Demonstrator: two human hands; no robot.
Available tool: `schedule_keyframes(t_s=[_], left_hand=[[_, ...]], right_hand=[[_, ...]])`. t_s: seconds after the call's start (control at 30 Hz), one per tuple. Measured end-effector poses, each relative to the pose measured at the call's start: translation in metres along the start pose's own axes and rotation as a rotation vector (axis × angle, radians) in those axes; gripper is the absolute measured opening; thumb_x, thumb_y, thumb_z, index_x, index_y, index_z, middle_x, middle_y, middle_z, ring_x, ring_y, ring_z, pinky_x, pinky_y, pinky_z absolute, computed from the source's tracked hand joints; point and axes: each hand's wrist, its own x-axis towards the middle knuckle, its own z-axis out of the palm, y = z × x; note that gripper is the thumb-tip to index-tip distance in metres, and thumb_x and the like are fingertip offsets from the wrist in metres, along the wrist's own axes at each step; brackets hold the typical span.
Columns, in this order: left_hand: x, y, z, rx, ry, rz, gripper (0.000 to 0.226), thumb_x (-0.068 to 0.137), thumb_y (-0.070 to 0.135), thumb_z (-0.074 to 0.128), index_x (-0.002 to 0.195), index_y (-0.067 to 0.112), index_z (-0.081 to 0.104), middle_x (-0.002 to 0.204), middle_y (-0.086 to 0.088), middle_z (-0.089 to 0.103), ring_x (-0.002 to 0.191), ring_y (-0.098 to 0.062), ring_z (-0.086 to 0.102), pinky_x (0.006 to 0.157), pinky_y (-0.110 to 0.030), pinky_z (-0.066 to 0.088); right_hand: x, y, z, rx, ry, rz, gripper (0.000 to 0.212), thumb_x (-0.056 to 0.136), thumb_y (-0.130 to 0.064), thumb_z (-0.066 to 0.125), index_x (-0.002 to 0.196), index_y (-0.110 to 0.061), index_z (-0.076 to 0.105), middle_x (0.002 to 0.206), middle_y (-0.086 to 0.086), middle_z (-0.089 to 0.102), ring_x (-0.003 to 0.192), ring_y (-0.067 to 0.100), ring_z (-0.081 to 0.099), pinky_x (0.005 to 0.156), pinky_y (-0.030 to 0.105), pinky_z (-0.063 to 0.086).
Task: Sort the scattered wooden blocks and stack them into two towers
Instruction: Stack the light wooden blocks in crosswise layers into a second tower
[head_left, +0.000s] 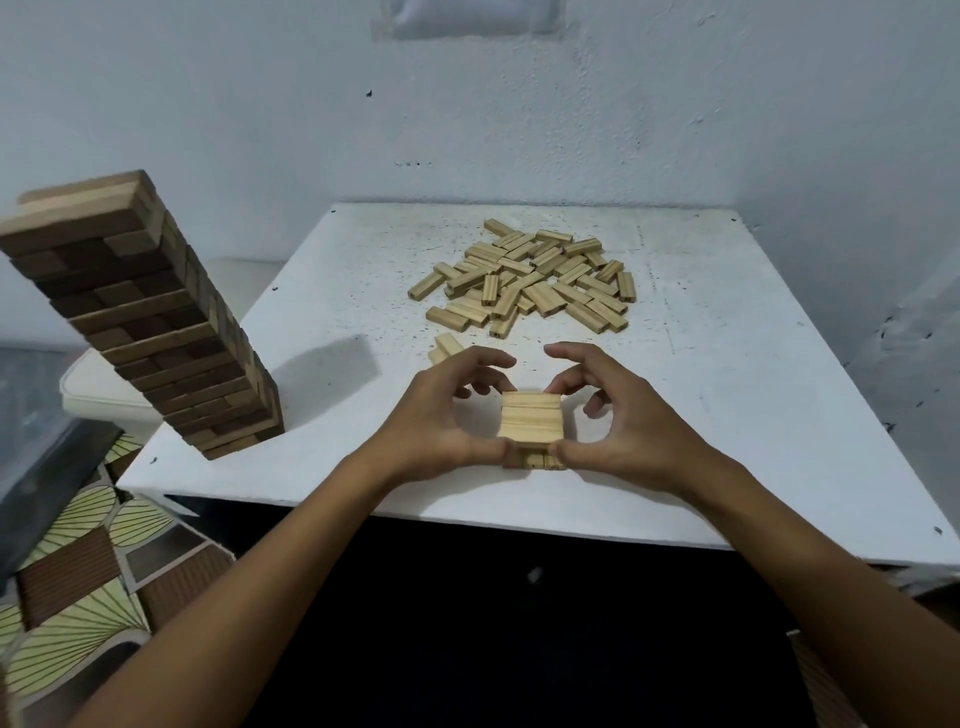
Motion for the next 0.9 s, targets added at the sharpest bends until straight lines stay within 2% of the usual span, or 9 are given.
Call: schedule_keyframes(t_s=[0.2,0.53,0.7,0.9], left_hand=[[-0.0097,-0.0045,0.0057,-0.006,0.012,-0.003,0.069,0.052,0.043,0.076,0.118,0.033,0.056,0.103,0.012,0.067,0.098,-0.007,0.057,0.087,-0.022,0.045],[-0.0092,-0.0057,0.0082,0.039,-0.005,-0.009,0.067,0.053,0.043,0.075,0.117,0.035,0.055,0.104,0.012,0.067,0.099,-0.008,0.058,0.089,-0.022,0.044],[-0.0098,-0.004,0.0079,0.038,-0.006,-0.018,0.063,0.053,0.044,0.074,0.112,0.043,0.053,0.103,0.013,0.067,0.097,-0.002,0.056,0.086,-0.02,0.042],[-0.0101,-0.0046,0.0083,0.061,0.005,-0.005,0.06,0.054,0.043,0.074,0.111,0.045,0.052,0.103,0.015,0.066,0.099,-0.007,0.056,0.09,-0.03,0.047]], right_hand=[[-0.0052,-0.0007,0.0056,-0.033,-0.019,0.025,0.081,0.069,-0.014,0.082,0.134,-0.036,0.039,0.108,-0.013,0.06,0.106,0.005,0.053,0.081,0.017,0.04],[-0.006,0.001,0.0072,-0.046,-0.028,0.043,0.081,0.069,-0.016,0.082,0.135,-0.036,0.039,0.109,-0.012,0.061,0.107,0.004,0.053,0.082,0.012,0.037],[-0.0071,0.0027,0.0077,-0.041,-0.025,0.041,0.081,0.069,-0.015,0.083,0.135,-0.035,0.04,0.11,-0.01,0.061,0.108,0.004,0.053,0.082,0.012,0.037],[-0.0072,0.004,0.0079,-0.052,-0.028,0.038,0.082,0.069,-0.017,0.083,0.136,-0.035,0.039,0.112,-0.01,0.061,0.11,0.004,0.052,0.084,0.013,0.037]])
